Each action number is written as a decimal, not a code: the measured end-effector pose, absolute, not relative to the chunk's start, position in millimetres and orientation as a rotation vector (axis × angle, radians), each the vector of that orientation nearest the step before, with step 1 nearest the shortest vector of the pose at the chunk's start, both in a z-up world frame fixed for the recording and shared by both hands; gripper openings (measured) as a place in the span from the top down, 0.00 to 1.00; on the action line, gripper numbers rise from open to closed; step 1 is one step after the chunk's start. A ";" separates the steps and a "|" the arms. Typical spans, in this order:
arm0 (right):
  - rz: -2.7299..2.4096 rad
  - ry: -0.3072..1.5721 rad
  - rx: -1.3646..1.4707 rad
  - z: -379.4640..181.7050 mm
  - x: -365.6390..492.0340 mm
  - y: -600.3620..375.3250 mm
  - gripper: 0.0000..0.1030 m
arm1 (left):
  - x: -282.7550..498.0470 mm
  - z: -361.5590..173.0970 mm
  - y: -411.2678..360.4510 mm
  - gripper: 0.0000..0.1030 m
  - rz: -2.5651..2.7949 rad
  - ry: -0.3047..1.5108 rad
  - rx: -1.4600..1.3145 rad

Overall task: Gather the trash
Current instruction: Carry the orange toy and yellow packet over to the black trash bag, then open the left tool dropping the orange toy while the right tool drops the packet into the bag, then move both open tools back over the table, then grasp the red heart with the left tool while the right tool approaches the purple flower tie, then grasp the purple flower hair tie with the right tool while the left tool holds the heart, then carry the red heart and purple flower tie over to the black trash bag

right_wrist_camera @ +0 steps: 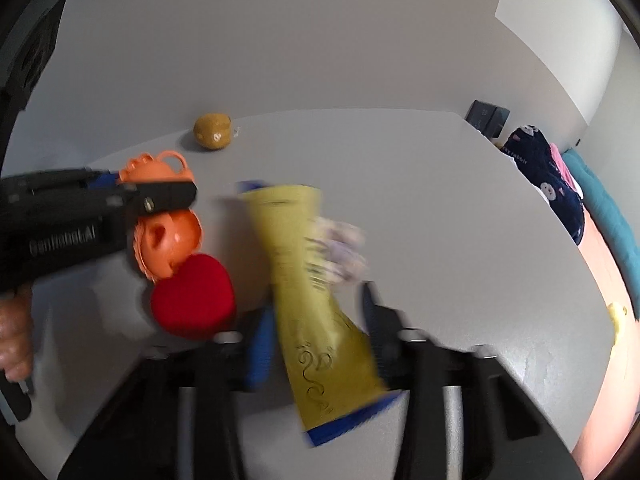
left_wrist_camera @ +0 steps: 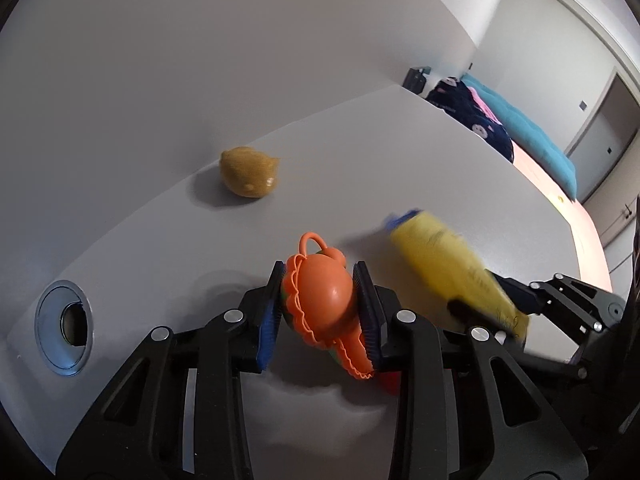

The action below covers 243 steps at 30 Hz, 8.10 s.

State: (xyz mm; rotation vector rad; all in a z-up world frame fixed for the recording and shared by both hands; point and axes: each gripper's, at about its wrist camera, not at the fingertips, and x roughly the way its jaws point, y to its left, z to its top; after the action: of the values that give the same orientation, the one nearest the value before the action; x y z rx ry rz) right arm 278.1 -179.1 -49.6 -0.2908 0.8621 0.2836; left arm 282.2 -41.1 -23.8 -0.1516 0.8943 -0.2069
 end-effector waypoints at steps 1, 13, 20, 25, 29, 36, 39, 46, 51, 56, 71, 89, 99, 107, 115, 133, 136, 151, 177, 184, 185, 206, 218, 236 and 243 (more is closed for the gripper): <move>0.284 0.856 -0.278 -47.3 277.2 -180.8 0.78 | 281.1 -22.8 -42.9 0.67 -0.210 0.889 -0.143; 0.264 0.821 -0.174 -26.0 263.4 -208.9 0.80 | 279.3 -10.5 -53.3 0.67 -0.225 0.862 -0.124; 0.250 0.814 -0.146 -16.3 251.3 -229.6 0.80 | 276.5 -3.6 -60.8 0.67 -0.206 0.853 -0.119; 0.237 0.793 -0.125 -2.1 239.5 -246.5 0.80 | 262.7 14.4 -65.5 0.67 -0.195 0.826 -0.094; 0.226 0.771 -0.102 10.5 225.5 -261.9 0.80 | 245.1 29.2 -71.2 0.67 -0.200 0.808 -0.089; 0.194 0.737 -0.079 25.9 195.3 -290.5 0.80 | 216.6 44.4 -98.1 0.67 -0.234 0.786 -0.066; 0.174 0.723 -0.064 31.9 178.7 -305.8 0.80 | 206.7 50.5 -113.3 0.67 -0.258 0.781 -0.059; 0.112 0.691 -0.027 44.1 141.1 -351.1 0.80 | 187.3 61.7 -161.4 0.67 -0.328 0.769 -0.024; 0.063 0.673 0.007 49.5 116.0 -387.3 0.80 | 174.9 64.0 -200.8 0.67 -0.385 0.771 0.007; 0.003 0.660 0.041 49.9 90.8 -426.7 0.80 | 159.7 61.4 -252.4 0.67 -0.462 0.783 0.057; -0.248 0.679 0.174 26.3 21.4 -554.4 0.75 | 119.9 26.2 -414.5 0.67 -0.731 0.876 0.260; -0.483 0.710 0.216 -8.2 23.3 -618.1 0.22 | 144.8 -6.1 -436.7 0.06 -0.626 0.913 0.356; -0.428 0.716 0.180 -4.8 43.8 -584.2 0.22 | 155.7 -1.4 -404.2 0.06 -0.589 0.906 0.323; -0.375 0.719 0.137 2.0 64.1 -549.6 0.22 | 164.3 2.8 -366.9 0.06 -0.552 0.906 0.278; -0.314 0.713 0.120 7.4 83.7 -515.4 0.22 | 173.2 10.2 -322.5 0.06 -0.482 0.885 0.239; -0.125 0.732 0.050 1.0 144.1 -403.4 0.22 | 202.9 6.2 -182.9 0.06 -0.233 0.865 0.138; -0.093 0.738 0.045 -2.0 152.7 -386.7 0.22 | 213.0 0.5 -162.4 0.06 -0.198 0.874 0.109; 0.034 0.772 0.011 -20.4 188.9 -314.7 0.27 | 256.8 -40.2 -120.1 0.37 -0.130 0.947 0.061; 0.170 0.877 -0.053 -55.7 255.1 -219.1 0.48 | 265.7 -48.5 -85.5 0.53 -0.045 0.916 0.042; 0.186 0.896 -0.064 -60.7 254.9 -220.9 0.82 | 266.1 -48.8 -86.3 0.53 -0.041 0.915 0.044; 0.184 0.895 -0.063 -59.9 253.6 -222.2 0.82 | 265.9 -48.6 -86.7 0.53 -0.041 0.914 0.045; 0.138 0.837 0.021 -21.9 206.8 -299.9 0.82 | 234.2 -13.9 -139.1 0.53 -0.120 0.879 0.108; 0.047 0.789 0.079 -1.5 151.9 -374.9 0.82 | 195.2 1.1 -219.2 0.53 -0.239 0.859 0.184; -0.159 0.742 0.173 8.2 71.9 -494.7 0.82 | 140.5 11.4 -358.0 0.53 -0.480 0.824 0.331; -0.251 0.751 0.215 4.0 39.1 -540.8 0.82 | 116.8 3.0 -407.8 0.53 -0.594 0.830 0.394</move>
State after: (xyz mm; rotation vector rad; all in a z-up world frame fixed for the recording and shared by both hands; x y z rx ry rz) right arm 39.1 -540.8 4.0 0.2146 0.7510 -0.2511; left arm 116.8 -407.8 3.0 0.3937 0.8300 -0.5939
